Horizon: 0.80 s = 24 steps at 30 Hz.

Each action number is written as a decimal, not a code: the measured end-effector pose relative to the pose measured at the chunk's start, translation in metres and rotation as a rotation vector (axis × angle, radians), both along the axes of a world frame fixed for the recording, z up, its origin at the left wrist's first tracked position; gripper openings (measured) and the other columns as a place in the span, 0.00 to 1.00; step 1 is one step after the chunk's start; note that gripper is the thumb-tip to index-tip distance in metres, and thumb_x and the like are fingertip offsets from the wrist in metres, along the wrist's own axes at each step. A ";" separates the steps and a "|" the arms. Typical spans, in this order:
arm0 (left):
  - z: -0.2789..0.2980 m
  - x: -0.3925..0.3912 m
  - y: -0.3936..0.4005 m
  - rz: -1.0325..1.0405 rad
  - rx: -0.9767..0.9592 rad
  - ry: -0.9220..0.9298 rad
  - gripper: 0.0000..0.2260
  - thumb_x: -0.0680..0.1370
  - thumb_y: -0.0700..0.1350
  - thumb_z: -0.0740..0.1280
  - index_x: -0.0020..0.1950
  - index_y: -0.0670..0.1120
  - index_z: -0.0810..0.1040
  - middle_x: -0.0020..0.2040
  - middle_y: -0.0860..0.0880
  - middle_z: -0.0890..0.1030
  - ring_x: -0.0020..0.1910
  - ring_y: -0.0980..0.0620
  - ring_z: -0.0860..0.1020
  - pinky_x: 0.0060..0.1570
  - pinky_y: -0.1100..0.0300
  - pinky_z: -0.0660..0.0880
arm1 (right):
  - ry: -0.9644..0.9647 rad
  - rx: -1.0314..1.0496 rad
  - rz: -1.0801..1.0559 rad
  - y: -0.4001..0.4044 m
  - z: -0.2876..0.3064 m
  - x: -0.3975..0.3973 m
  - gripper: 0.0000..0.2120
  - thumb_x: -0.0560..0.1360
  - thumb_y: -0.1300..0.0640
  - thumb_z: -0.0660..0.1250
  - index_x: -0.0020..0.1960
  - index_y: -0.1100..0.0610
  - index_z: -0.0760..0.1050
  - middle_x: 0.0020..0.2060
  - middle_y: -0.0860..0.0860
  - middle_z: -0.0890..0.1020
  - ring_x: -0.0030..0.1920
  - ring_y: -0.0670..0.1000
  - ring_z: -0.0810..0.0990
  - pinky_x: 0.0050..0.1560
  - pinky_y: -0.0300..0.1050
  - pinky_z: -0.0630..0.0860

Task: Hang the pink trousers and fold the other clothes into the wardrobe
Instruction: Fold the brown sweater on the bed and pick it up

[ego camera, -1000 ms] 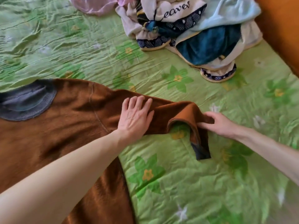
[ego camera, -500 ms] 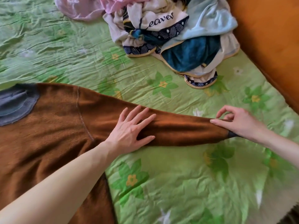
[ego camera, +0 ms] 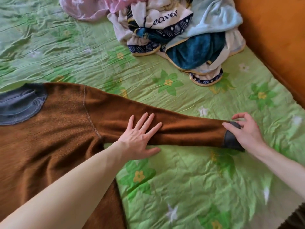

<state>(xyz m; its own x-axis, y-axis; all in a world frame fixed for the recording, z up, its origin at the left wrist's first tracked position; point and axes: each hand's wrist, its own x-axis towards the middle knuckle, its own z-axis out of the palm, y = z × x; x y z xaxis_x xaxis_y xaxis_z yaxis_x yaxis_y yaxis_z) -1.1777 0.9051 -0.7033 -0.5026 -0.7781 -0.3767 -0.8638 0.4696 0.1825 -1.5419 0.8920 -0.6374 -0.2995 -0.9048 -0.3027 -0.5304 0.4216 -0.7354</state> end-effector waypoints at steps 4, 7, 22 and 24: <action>0.030 -0.024 -0.001 0.274 0.158 0.320 0.34 0.79 0.75 0.52 0.82 0.62 0.61 0.85 0.41 0.54 0.85 0.42 0.46 0.82 0.38 0.45 | -0.112 -0.172 0.016 -0.003 0.024 0.060 0.14 0.76 0.63 0.75 0.54 0.54 0.72 0.44 0.58 0.83 0.39 0.49 0.81 0.35 0.33 0.75; 0.051 -0.041 0.011 0.780 0.272 0.929 0.30 0.80 0.72 0.57 0.62 0.51 0.85 0.64 0.49 0.84 0.71 0.51 0.76 0.75 0.49 0.68 | -0.178 -0.226 0.147 0.001 0.021 0.126 0.16 0.75 0.61 0.77 0.53 0.47 0.73 0.47 0.55 0.83 0.45 0.49 0.81 0.43 0.37 0.77; 0.095 0.117 0.053 1.436 0.772 1.431 0.10 0.82 0.46 0.71 0.60 0.44 0.85 0.55 0.44 0.88 0.56 0.45 0.85 0.58 0.51 0.81 | -0.224 -0.359 0.208 0.013 0.031 0.305 0.15 0.86 0.53 0.59 0.45 0.53 0.78 0.25 0.50 0.78 0.26 0.48 0.75 0.35 0.46 0.74; 0.103 0.149 0.057 1.450 0.691 1.453 0.12 0.81 0.48 0.71 0.62 0.44 0.84 0.55 0.45 0.88 0.58 0.45 0.85 0.61 0.49 0.80 | -0.097 -0.334 0.343 -0.001 0.021 0.311 0.12 0.85 0.49 0.59 0.51 0.50 0.79 0.37 0.45 0.82 0.40 0.46 0.80 0.47 0.50 0.77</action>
<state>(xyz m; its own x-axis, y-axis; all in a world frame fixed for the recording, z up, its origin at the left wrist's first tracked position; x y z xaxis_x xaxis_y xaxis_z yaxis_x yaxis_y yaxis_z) -1.0290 0.9624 -0.6003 0.0383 -0.7212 -0.6916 0.4061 -0.6211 0.6703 -1.2310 0.8915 -0.6166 0.0483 -0.9988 0.0097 -0.5194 -0.0334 -0.8539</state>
